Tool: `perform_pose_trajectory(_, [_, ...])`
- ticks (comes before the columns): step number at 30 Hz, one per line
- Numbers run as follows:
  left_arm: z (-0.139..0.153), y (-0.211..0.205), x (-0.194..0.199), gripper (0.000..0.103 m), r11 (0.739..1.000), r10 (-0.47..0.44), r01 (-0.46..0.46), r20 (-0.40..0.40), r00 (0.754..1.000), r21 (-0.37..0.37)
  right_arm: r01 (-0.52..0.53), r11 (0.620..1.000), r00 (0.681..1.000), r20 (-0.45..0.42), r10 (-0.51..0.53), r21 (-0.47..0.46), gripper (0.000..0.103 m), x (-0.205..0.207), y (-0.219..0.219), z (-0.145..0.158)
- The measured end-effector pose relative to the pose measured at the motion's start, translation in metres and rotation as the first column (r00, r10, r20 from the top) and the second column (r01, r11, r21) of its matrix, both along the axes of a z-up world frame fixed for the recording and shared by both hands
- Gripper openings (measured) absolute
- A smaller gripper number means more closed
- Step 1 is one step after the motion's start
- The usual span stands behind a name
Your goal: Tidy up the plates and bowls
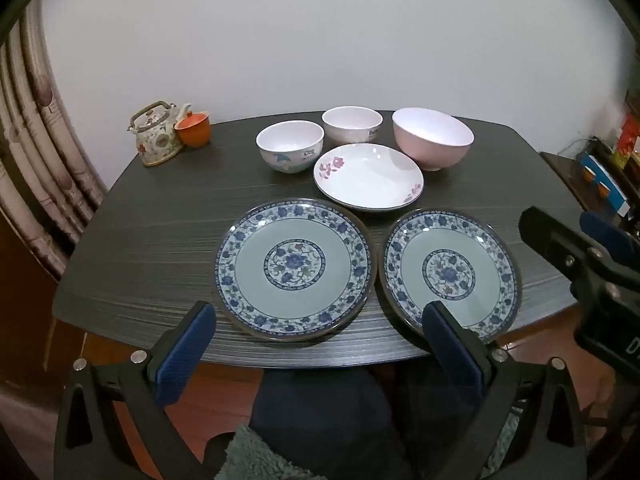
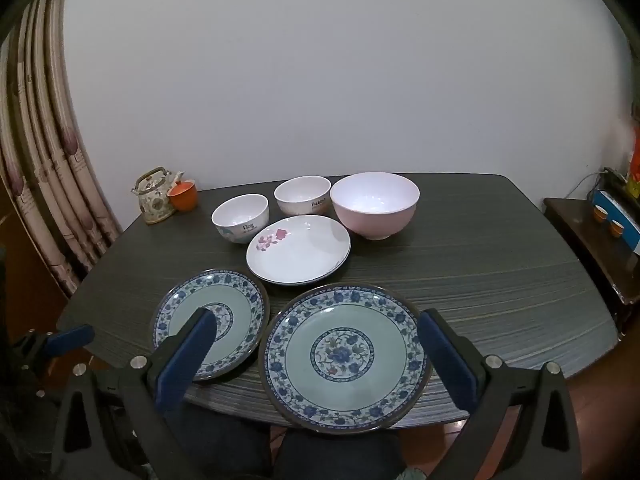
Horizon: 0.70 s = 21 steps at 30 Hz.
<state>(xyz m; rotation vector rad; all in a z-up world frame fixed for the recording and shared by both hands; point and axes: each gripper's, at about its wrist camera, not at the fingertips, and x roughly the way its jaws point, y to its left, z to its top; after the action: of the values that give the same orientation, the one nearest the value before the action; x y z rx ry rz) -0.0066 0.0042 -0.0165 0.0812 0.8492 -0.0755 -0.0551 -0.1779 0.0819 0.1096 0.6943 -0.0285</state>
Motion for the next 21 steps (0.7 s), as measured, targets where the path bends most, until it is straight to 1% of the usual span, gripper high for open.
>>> perform_pose_trajectory(1, [0.0,0.0,-0.002,0.102,1.0,0.001,-0.001,0.005,1.0,0.002,-0.006,1.0,1.0,-0.003,0.006,-0.003,0.102,0.01,0.009,-0.008])
perform_pose_trajectory(5, [0.005,-0.005,0.005,0.102,1.0,-0.001,0.001,-0.008,1.0,0.005,-0.016,1.0,1.0,0.002,0.016,-0.007,0.102,0.01,0.013,-0.011])
perform_pose_trajectory(9, [0.006,-0.005,0.005,0.102,1.0,0.004,-0.004,-0.005,1.0,0.003,-0.021,1.0,1.0,-0.011,0.021,0.001,0.103,0.009,0.013,-0.017])
perform_pose_trajectory(18, [0.004,-0.005,0.006,0.102,1.0,0.013,-0.013,0.003,1.0,0.013,-0.053,0.999,0.999,-0.006,0.053,0.012,0.103,0.007,0.019,-0.024])
perform_pose_trajectory(21, [0.004,-0.007,0.005,0.102,1.0,0.004,-0.004,0.005,1.0,0.018,-0.061,0.998,0.998,-0.007,0.061,0.002,0.103,0.005,0.022,-0.025])
